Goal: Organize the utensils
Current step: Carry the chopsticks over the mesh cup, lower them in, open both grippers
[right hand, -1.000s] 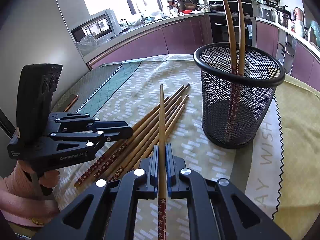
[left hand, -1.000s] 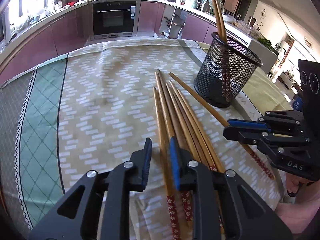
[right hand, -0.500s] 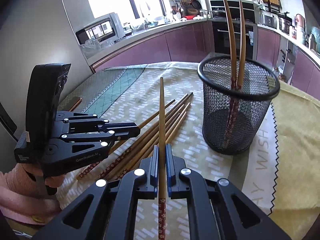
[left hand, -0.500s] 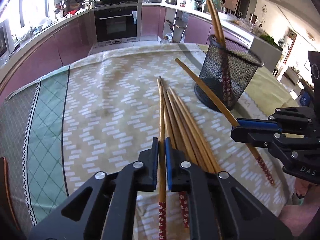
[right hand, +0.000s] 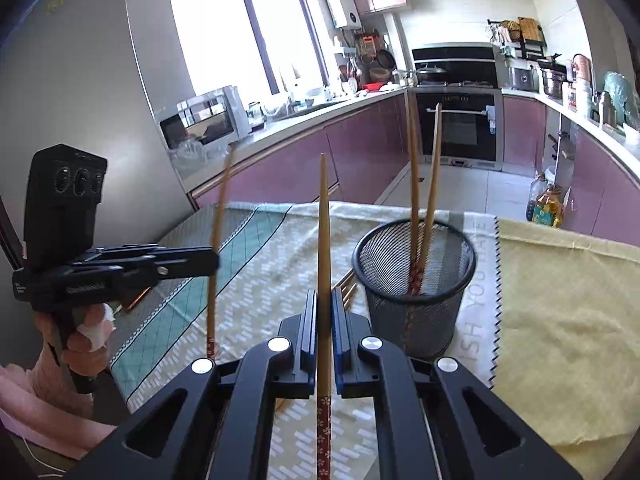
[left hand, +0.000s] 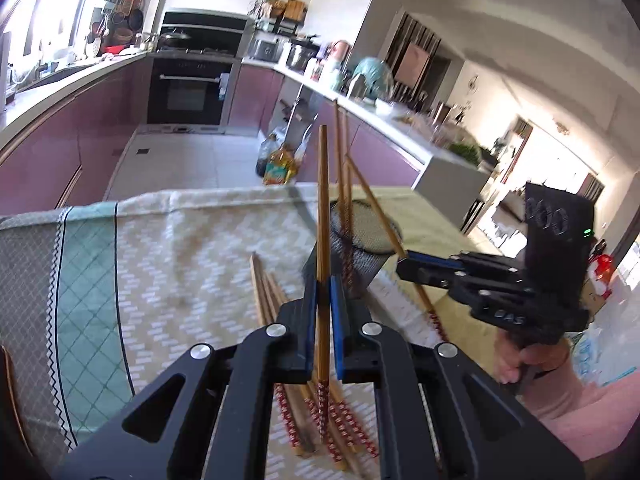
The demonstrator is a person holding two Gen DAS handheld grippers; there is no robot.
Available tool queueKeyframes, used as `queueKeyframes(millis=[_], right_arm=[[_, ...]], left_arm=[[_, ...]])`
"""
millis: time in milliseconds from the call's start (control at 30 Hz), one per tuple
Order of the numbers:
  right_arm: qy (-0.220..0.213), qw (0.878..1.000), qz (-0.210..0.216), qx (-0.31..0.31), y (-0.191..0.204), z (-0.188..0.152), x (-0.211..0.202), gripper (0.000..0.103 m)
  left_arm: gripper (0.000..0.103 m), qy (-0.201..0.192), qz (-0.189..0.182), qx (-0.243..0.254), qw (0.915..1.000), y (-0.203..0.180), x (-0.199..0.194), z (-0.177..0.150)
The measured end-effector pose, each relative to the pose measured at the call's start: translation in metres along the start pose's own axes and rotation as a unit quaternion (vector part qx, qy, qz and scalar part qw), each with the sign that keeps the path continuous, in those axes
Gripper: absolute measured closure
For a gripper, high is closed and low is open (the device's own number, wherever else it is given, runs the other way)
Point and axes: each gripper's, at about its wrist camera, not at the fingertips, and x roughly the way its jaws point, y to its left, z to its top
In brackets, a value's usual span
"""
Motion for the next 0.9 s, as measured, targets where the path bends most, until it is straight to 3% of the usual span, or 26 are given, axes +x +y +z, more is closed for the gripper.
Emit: queueKeyframes(millis=[300,567,900], right_arm=[[-0.039,0.999,0.006,0.019,-0.021,0.021,-0.011,0.097],[-0.092,0.996,0.000,0.019,-0.032,0.049,-0.020,0.097],[-0.161,0.985,-0.048,0.039,-0.058,0.080,-0.003,0.097]], left_arm=[[0.096,-0.054,-0.029,0.004,0.9981,-0.020,-0.010,0.034],[0.096,-0.095,-0.027,-0.001,0.9951,-0.032,0.004,0.075],[0.096,-0.127,0.014,0.008,0.9918,-0.043,0.043,0.109]])
